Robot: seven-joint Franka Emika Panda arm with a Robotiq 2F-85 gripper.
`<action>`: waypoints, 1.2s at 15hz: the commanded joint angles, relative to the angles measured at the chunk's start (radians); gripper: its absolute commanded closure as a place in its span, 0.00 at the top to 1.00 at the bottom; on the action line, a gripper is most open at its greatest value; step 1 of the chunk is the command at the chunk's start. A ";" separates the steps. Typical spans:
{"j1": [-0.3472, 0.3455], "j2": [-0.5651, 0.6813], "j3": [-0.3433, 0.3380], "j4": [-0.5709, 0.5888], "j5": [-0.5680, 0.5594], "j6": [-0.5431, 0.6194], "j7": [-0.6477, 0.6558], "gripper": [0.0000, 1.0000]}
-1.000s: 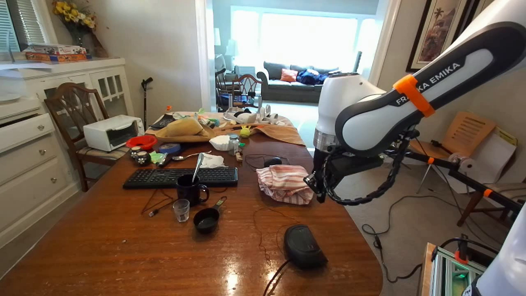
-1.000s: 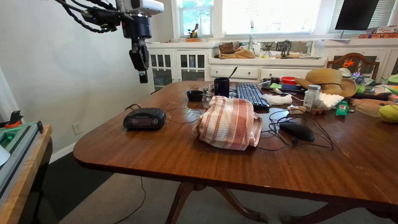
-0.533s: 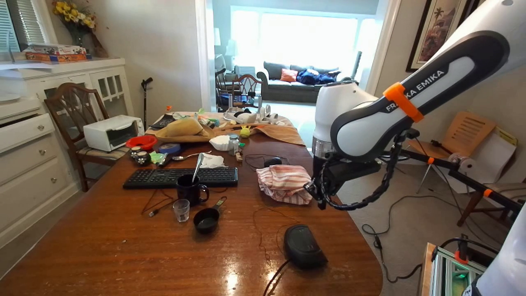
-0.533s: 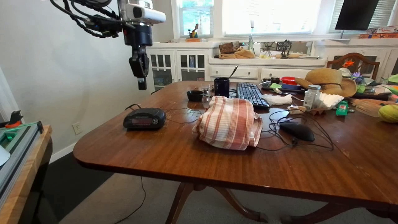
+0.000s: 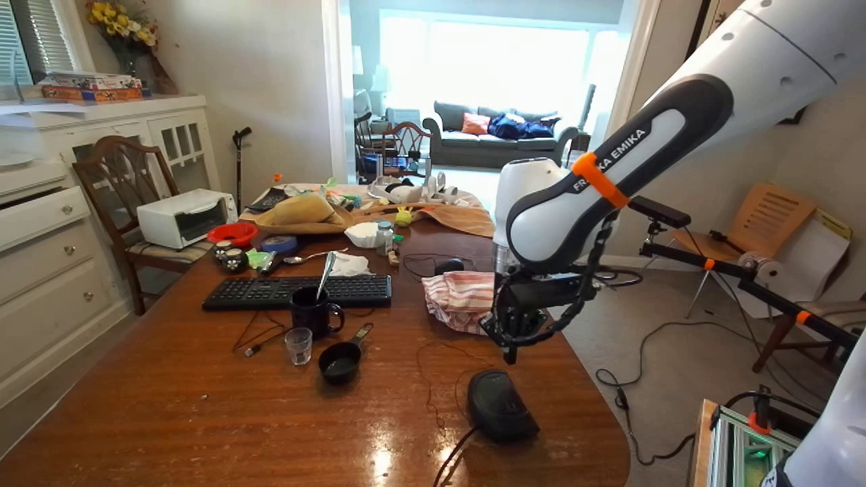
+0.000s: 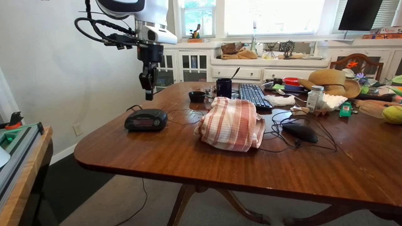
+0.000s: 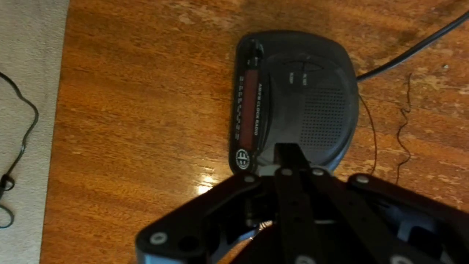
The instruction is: Press the button on the right side of the black alarm clock
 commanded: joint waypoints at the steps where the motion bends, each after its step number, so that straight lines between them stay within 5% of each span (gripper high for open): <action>1: 0.027 0.099 -0.024 0.074 0.067 0.011 -0.028 0.00; 18: 0.051 0.226 -0.051 0.123 0.082 0.041 -0.022 0.00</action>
